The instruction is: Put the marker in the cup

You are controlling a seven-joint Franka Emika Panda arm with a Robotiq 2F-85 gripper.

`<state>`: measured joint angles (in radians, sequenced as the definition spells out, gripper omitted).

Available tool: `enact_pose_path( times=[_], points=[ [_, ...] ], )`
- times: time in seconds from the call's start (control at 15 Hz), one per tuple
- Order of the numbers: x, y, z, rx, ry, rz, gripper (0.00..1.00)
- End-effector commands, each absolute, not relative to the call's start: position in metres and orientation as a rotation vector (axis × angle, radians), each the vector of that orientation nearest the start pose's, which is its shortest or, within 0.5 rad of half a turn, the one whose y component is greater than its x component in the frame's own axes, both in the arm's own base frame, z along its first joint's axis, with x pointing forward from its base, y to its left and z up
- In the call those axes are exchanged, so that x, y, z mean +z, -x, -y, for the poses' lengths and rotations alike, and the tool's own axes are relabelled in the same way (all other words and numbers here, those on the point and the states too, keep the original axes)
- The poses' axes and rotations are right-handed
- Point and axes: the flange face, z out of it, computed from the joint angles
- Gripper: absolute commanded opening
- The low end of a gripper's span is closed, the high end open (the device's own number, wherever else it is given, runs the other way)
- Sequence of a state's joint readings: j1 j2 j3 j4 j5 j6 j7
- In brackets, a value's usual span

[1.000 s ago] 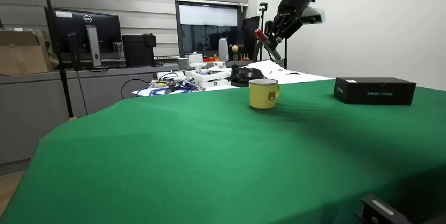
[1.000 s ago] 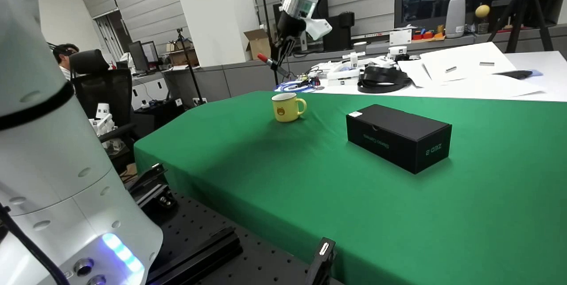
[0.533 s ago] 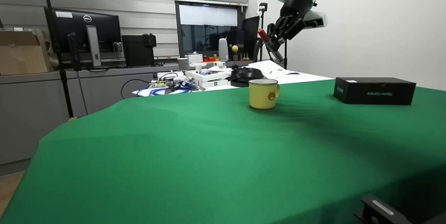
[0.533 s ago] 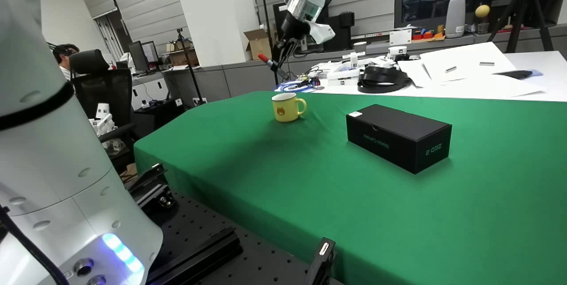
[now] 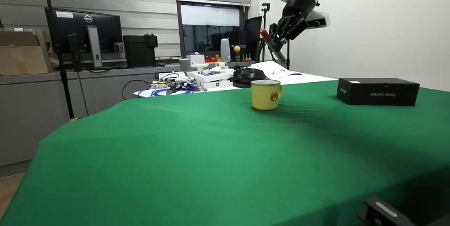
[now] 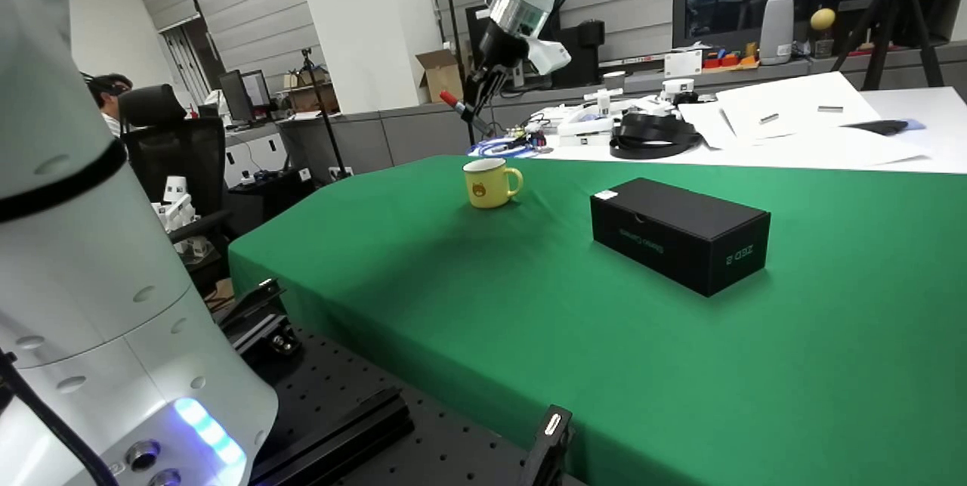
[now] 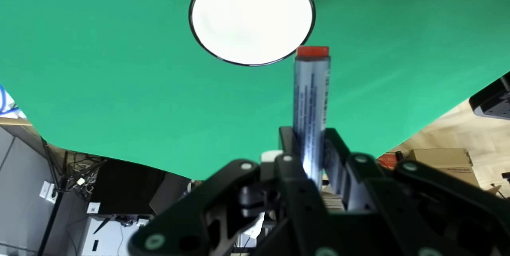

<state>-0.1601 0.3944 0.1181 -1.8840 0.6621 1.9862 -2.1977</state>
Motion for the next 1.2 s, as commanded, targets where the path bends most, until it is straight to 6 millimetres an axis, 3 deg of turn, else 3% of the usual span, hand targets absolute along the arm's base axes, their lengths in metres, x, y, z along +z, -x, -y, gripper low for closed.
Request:
enact_pose_path(
  times=[0.0,0.4,1.13],
  points=[
    [0.292,-0.607,-0.009,-0.561,1.609,1.998,0.05],
    [0.292,-0.615,-0.01,-0.632,1.565,2.034,0.05],
    [0.266,-0.625,-0.011,-0.697,1.465,2.052,0.05]
  ],
)
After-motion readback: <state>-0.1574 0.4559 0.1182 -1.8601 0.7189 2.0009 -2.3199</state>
